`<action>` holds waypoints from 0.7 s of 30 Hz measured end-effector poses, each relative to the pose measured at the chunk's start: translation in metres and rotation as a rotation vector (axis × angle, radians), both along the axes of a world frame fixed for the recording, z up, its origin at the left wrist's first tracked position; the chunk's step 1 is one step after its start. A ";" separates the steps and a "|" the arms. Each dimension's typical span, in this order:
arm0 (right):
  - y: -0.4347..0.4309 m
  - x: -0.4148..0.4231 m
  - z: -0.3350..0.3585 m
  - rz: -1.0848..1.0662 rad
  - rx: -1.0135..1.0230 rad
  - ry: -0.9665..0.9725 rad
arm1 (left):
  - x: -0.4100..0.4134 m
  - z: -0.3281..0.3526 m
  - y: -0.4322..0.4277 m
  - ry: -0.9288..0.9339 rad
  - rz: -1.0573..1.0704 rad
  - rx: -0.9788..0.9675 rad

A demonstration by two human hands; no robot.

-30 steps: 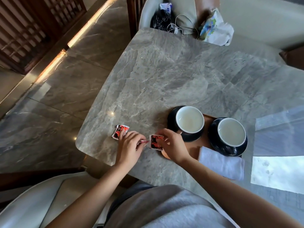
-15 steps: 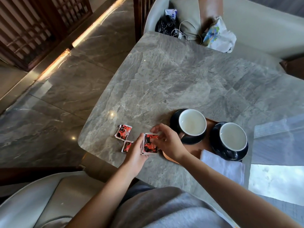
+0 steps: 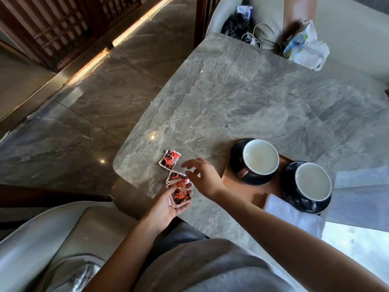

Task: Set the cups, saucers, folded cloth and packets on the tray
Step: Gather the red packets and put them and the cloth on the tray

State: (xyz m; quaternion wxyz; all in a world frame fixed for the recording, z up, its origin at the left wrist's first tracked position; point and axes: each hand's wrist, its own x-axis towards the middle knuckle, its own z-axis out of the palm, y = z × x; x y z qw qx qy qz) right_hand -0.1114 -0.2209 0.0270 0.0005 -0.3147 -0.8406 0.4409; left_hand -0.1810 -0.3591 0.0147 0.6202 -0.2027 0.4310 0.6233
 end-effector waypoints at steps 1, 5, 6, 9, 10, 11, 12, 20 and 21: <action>0.000 -0.004 -0.006 -0.021 0.001 -0.046 | -0.001 -0.001 -0.004 0.001 0.015 0.011; -0.009 -0.008 -0.029 0.034 0.077 -0.255 | -0.004 -0.001 -0.015 0.040 0.061 0.042; -0.013 -0.006 -0.033 0.057 0.117 -0.266 | -0.004 0.000 -0.017 0.065 0.061 0.050; -0.019 0.002 -0.044 0.080 0.224 -0.224 | -0.005 0.002 -0.022 0.159 0.034 0.044; -0.020 0.004 -0.046 0.076 0.242 -0.215 | -0.006 0.002 -0.023 0.184 0.034 0.034; -0.020 0.005 -0.047 0.066 0.249 -0.212 | -0.006 0.001 -0.024 0.202 0.040 0.026; -0.020 0.006 -0.048 0.053 0.247 -0.209 | -0.007 0.001 -0.024 0.211 0.049 0.023; -0.013 0.014 -0.040 -0.164 0.047 -0.067 | -0.014 -0.002 -0.017 0.139 0.073 -0.102; -0.009 0.015 -0.036 -0.218 0.002 -0.039 | -0.016 -0.003 -0.017 0.119 0.073 -0.110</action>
